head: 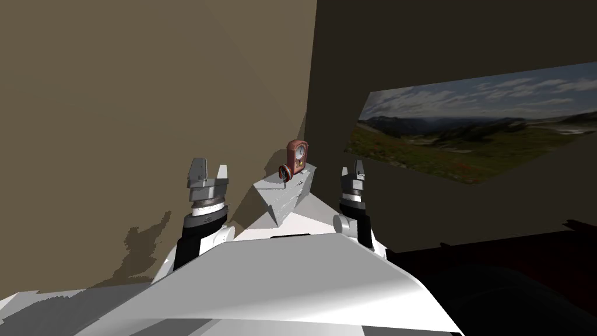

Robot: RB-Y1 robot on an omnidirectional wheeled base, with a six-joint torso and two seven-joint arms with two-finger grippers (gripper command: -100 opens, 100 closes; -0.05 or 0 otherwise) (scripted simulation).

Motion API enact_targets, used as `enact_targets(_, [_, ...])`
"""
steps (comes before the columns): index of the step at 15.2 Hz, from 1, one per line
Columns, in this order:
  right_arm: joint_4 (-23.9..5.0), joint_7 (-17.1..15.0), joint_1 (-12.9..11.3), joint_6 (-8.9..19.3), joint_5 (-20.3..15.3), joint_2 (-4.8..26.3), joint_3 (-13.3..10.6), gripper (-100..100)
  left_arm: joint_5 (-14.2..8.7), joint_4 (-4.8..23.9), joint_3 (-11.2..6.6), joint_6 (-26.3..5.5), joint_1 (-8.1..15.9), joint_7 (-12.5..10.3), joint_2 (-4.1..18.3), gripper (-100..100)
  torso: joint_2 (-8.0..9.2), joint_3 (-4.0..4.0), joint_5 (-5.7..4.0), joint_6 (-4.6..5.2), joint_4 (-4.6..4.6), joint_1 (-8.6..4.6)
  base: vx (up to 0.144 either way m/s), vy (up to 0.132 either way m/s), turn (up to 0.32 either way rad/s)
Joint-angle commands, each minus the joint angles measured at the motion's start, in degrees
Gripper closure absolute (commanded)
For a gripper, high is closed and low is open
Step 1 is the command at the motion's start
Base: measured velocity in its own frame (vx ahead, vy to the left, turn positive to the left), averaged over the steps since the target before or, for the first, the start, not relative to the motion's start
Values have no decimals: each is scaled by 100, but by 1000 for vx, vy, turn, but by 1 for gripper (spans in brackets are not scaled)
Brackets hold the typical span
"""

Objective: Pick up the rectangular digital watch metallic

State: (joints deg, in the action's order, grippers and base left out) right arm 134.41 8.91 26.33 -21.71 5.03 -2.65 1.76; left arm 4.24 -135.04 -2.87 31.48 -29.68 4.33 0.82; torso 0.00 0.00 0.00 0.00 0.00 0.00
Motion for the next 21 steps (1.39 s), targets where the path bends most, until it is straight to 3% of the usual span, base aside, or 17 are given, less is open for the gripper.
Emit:
enact_targets(1, [0, 0, 0, 0, 0, 0, 0, 0, 4, 14, 7, -40, -3, 21, 167, -100, 0, 0, 0, 0, 0, 0, 10, -9, 16])
enact_targets(8, [0, 0, 2, 0, 0, -1, 0, 0, 58, 200, 108, -570, -48, 299, 903, -100, -40, -23, -7, -1, -9, -35, 72, -64, 77])
enact_targets(13, [0, 0, 2, 0, 0, -1, 0, 0, 96, 332, 180, -943, -80, 494, 1132, -100, -52, -29, -9, -2, -11, -44, 101, -97, 95])
enact_targets(21, [1, 0, 2, 0, 0, -1, -1, 0, 189, 652, 362, -1850, -161, 970, 1459, -100, -53, -31, -11, 0, -12, -51, 109, -125, 108])
